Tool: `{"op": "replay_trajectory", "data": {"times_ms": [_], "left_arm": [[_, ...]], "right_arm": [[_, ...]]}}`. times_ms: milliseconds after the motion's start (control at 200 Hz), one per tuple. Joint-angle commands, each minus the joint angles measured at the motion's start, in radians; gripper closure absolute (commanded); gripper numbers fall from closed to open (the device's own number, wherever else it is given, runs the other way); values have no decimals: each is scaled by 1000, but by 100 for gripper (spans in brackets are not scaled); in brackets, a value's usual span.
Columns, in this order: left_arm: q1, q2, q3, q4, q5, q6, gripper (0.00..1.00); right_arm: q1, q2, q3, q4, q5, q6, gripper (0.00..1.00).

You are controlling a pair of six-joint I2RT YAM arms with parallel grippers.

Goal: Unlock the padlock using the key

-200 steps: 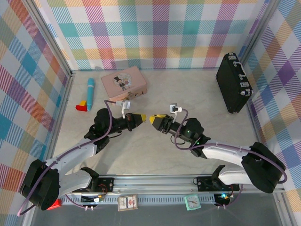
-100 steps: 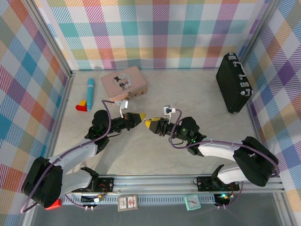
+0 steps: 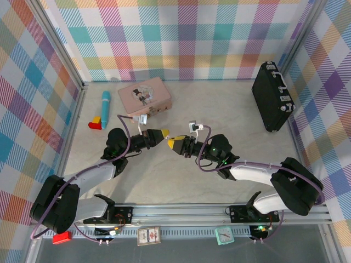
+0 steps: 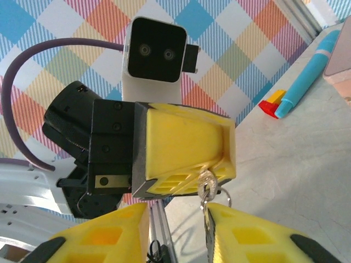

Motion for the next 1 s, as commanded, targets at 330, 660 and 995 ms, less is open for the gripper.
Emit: {"op": "replay_trajectory", "data": {"times_ms": [330, 660, 995], "left_arm": [[10, 54, -4, 175, 65, -61, 100], [10, 76, -2, 214, 75, -86, 100], [10, 80, 0, 215, 78, -89, 100]], "right_arm": [[-8, 22, 51, 25, 24, 13, 67], [-8, 60, 80, 29, -2, 17, 74], [-8, 69, 85, -2, 5, 14, 79]]}}
